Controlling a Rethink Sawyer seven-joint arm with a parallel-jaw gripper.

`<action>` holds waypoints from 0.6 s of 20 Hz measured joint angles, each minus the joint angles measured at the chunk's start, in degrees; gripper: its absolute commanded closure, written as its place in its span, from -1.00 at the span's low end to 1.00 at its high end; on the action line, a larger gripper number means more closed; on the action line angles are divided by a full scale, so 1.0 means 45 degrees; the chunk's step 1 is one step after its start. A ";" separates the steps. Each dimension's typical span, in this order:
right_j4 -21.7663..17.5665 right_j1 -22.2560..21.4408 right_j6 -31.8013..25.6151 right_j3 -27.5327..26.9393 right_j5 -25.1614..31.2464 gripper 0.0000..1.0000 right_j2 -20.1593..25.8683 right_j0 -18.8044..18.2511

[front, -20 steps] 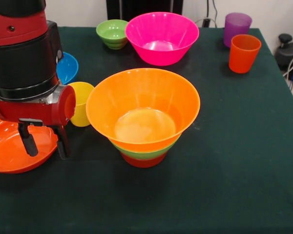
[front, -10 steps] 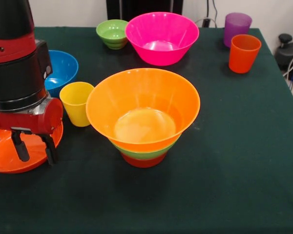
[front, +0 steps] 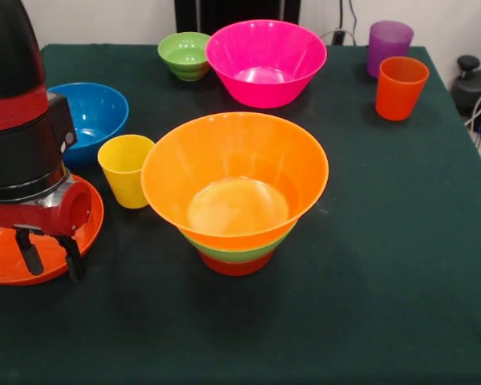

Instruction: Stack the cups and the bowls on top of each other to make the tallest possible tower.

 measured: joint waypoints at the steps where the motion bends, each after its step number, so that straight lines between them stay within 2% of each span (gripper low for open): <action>1: -0.0011 0.0054 0.0000 0.0000 0.0000 -1.00 0.0002 -0.0001; 12: -0.0092 0.0365 0.0000 0.0094 0.0000 -1.00 0.0009 0.0008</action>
